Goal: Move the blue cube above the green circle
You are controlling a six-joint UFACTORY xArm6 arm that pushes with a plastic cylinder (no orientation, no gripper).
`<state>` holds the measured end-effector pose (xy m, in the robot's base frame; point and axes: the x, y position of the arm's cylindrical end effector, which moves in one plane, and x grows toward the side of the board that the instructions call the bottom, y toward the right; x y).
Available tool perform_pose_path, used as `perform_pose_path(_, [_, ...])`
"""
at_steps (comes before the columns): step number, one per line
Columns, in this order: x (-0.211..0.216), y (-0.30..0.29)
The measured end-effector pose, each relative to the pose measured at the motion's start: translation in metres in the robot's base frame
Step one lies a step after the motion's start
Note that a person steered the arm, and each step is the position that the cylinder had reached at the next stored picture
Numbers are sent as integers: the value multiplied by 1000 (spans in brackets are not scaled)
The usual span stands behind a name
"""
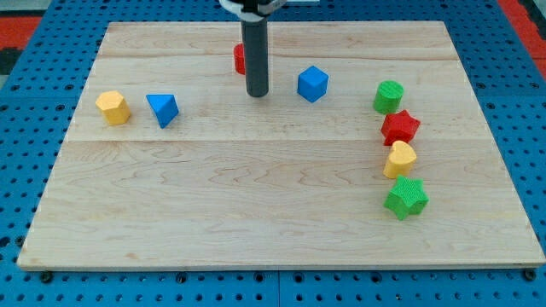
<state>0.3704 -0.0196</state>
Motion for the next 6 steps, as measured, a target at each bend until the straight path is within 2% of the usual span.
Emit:
perform_pose_path(1, [-1, 54])
perform_pose_path(2, [-19, 78])
perform_pose_path(3, [-34, 84])
perform_pose_path(4, [-40, 38])
perform_pose_path(6, [-63, 68])
